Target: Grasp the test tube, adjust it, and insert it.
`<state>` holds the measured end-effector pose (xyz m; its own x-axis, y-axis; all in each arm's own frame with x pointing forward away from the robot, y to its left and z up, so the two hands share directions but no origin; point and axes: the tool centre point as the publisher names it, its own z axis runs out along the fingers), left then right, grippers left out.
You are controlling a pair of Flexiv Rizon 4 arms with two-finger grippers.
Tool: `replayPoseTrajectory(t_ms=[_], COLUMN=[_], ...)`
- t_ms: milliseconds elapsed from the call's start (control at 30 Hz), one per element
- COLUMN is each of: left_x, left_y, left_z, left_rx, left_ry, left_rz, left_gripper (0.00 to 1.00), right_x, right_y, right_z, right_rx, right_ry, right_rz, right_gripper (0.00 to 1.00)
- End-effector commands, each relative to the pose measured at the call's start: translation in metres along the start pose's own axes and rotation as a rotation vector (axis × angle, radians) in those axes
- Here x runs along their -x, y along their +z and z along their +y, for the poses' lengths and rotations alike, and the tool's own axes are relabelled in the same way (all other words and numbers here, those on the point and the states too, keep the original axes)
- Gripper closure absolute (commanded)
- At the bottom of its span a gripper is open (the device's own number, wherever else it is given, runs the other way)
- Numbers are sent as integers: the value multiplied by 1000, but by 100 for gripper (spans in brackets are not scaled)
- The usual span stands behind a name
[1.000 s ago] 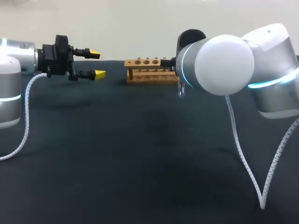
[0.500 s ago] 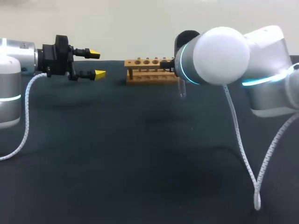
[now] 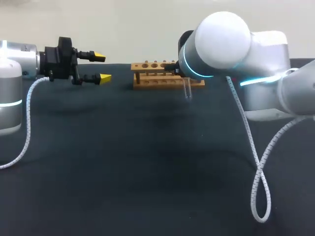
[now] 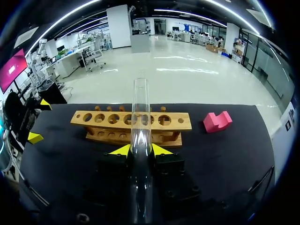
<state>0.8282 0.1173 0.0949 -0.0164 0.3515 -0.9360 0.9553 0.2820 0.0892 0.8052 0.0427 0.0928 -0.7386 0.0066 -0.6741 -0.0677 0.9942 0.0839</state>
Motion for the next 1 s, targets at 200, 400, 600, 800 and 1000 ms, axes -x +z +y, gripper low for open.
replayPoseTrajectory(t_ms=[200,400,600,800,1000], left_x=[-1,-1,-1,-1,-1], left_y=[-1,-1,-1,-1,-1], left_z=[-2,-2,-2,-2,-2], left_rx=[5,5,5,5,5], left_ry=[4,4,4,4,4], left_rz=[-5,-5,-5,-5,-5], left_gripper=[0,0,0,0,0], right_x=[3,1,-3,-7,-12], right_y=[19,26,34,40,44], right_z=[3,2,1,1,1], right_rx=[-8,-14,-21,-18,-17], right_ry=[8,16,23,28,32], right_rz=[45,75,108,131,159], right_gripper=[100,100,100,100,100])
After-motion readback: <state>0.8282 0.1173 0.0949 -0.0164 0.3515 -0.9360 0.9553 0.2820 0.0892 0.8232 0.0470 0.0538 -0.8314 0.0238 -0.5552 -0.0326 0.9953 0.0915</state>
